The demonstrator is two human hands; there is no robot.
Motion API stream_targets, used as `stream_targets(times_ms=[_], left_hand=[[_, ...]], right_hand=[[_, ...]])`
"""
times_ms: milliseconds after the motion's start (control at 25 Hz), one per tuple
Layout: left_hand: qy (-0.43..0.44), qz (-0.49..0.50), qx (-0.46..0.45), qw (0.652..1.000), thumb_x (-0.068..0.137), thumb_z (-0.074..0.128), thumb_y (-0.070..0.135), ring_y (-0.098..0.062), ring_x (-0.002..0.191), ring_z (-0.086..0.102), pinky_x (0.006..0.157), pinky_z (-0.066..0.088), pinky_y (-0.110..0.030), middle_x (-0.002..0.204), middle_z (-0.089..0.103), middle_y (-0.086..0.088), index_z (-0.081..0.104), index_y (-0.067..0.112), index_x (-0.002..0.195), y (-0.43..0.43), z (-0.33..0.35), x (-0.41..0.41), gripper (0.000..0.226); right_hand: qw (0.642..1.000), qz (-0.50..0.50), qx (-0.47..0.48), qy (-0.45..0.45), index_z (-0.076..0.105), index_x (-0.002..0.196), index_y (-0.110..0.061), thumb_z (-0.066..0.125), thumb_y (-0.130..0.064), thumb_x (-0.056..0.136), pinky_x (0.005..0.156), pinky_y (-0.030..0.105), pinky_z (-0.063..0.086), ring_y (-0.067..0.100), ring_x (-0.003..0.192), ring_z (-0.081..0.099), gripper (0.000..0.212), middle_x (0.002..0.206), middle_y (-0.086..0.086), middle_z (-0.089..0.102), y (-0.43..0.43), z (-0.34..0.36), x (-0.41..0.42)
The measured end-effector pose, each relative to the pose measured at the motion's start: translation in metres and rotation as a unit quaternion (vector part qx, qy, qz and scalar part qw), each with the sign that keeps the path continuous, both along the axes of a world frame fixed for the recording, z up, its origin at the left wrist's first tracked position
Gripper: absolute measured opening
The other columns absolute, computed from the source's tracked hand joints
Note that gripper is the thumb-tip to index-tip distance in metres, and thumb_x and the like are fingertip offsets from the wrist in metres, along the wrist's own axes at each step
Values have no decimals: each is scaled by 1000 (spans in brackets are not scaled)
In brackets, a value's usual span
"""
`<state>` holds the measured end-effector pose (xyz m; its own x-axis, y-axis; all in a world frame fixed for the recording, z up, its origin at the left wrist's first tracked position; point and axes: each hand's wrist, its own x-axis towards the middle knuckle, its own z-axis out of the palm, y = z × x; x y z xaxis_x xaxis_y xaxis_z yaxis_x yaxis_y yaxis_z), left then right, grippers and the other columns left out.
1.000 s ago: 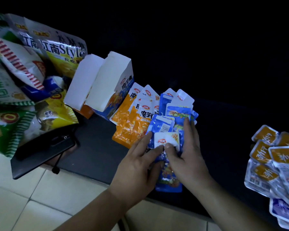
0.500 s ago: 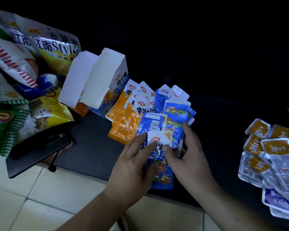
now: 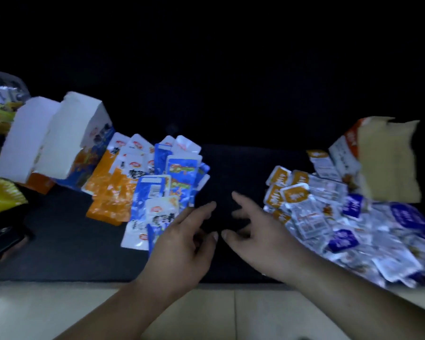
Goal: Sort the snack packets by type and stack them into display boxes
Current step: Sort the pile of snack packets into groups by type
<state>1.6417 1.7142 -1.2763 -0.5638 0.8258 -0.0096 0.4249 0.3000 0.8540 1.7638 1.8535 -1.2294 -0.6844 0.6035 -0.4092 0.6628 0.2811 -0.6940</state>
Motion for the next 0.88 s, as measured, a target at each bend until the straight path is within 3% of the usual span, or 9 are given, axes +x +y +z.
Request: stream_targets(times_ms=[120,240,360,480,560,600,680,760,880], left_hand=[[-21,-87,-68,994,89,70,29,0,81,67,78,53,-21,124,61,14,48,41,146,32,25,30,63],[-45,-151,-105,982,91,71,19,13,81,63,76,47,-6,111,60,25,43,56,131,64,61,60,61],[-57,-189,-149,969,93,68,14,19,74,61,71,42,-1,97,58,37,50,50,126,91,65,79,52],[-29,-184,-204,961,88,71,37,8,106,62,94,50,-16,118,63,22,54,50,127,115,52,76,45],[45,-162,-288,943,78,71,61,-22,145,39,116,39,-36,156,41,1,39,53,144,139,30,74,73],[46,-141,-314,938,77,71,66,-31,154,20,122,30,-40,167,23,-5,29,55,151,149,21,76,86],[45,-91,-312,945,78,73,68,-32,156,8,123,23,-43,171,10,-8,18,51,157,165,4,84,97],[110,-72,-273,953,77,72,70,-30,147,23,117,29,-42,165,25,0,22,45,158,169,-11,100,98],[120,-53,-199,971,76,76,65,-22,135,35,108,33,-38,154,37,9,28,41,157,168,-28,116,97]], right_hand=[[998,-39,-15,-40,45,149,-36,68,-34,94,80,22,51,3,85,65,60,97,-14,70,28,31,48],[990,-118,-33,-66,55,137,-33,65,-32,96,71,31,54,16,78,68,42,96,-3,74,53,42,88],[973,-224,10,-48,59,131,-27,61,-30,97,64,31,51,20,68,65,35,93,0,70,83,25,117],[967,-161,183,-72,58,129,-29,56,-36,97,75,37,55,26,92,65,33,108,3,66,97,-8,130],[949,-137,280,-52,58,136,-26,51,-45,95,82,41,52,30,107,58,46,118,5,59,98,-36,142],[945,-128,300,-33,58,138,-26,50,-50,93,85,43,51,30,109,55,52,119,5,59,98,-47,150],[952,-104,288,-3,57,142,-29,52,-54,91,90,46,51,27,111,53,57,121,-1,58,102,-60,161],[956,-72,284,-18,52,145,-31,52,-56,91,92,45,51,24,117,53,60,127,-5,57,108,-62,171],[950,-69,303,-37,48,149,-25,56,-52,93,94,44,54,24,122,52,63,131,-5,59,113,-60,174]])
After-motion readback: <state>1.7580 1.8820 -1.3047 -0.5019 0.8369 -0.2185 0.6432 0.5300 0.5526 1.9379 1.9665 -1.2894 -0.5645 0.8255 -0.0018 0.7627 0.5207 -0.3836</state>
